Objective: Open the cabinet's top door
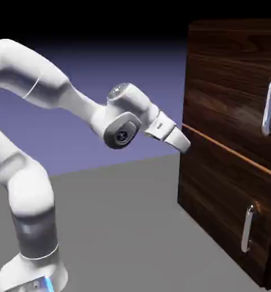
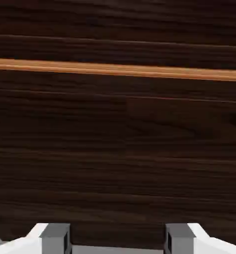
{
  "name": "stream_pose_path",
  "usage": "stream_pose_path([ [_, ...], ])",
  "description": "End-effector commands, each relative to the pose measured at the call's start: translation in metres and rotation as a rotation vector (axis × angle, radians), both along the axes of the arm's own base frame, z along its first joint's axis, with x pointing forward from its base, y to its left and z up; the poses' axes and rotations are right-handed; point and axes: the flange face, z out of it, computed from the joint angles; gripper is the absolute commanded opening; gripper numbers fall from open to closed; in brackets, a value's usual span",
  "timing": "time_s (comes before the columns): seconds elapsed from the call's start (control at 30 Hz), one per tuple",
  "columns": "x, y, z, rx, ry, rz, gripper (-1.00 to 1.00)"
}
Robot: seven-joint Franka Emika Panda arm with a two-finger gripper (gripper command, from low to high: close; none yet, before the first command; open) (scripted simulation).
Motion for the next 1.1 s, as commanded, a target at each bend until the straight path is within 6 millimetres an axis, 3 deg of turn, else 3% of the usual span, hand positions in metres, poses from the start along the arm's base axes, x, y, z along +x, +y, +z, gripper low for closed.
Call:
stream_pose_path([
  [0.0,0.001,0.002,0.009,-0.036,-0.022,0.036,0.00],
  [0.3,0.004,0.011,0.081,-0.382,-0.218,0.323,0.00],
  [0.57,-0.003,0.006,0.134,-0.717,-0.376,0.516,0.00],
  [0.83,-0.012,-0.011,0.171,-1.075,-0.500,0.656,0.00],
  [1.07,-0.017,-0.037,0.190,-1.399,-0.565,0.742,0.00],
])
